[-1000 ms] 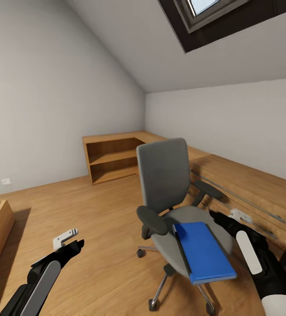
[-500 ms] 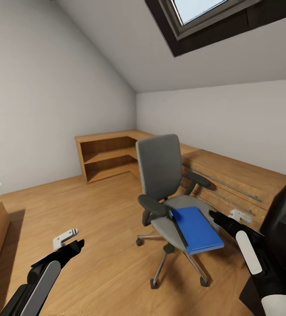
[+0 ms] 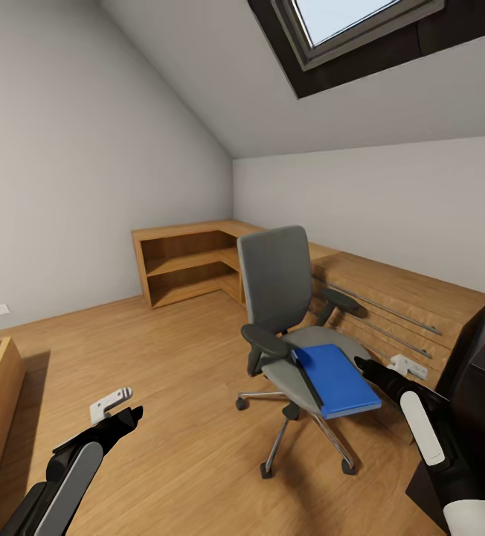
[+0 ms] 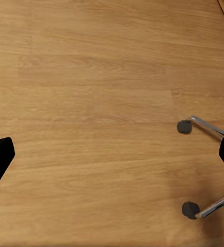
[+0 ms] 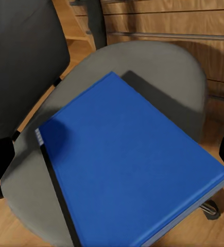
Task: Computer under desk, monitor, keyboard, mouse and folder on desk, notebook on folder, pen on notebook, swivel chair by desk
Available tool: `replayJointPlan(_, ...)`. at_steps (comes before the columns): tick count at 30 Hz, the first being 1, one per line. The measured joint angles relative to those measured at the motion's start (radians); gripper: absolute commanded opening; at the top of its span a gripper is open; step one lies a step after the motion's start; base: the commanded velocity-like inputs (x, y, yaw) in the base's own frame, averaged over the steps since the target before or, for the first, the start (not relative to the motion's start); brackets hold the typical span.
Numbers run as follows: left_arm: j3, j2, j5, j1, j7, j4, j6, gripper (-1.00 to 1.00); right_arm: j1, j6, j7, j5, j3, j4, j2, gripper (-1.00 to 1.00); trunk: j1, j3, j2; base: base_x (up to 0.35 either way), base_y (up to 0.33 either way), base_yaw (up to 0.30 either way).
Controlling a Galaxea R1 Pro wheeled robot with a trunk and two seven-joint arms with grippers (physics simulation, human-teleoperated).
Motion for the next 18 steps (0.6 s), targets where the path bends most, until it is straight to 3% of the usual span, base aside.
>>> replayJointPlan(6,0.000,0.000,0.000,0.000,0.000,-0.004,0.000,1.00,0.000,-0.001,0.000,0.000,-0.001,0.002,-0.001,1.00,0.000,0.000,0.000,-0.001,0.001,-0.117)
replayJointPlan(18,-0.001,-0.001,-0.001,0.000,0.001,-0.021,-0.004,1.00,0.000,-0.001,0.002,-0.018,-0.020,0.006,-0.002,1.00,0.004,-0.003,-0.007,0.000,0.000,-0.246)
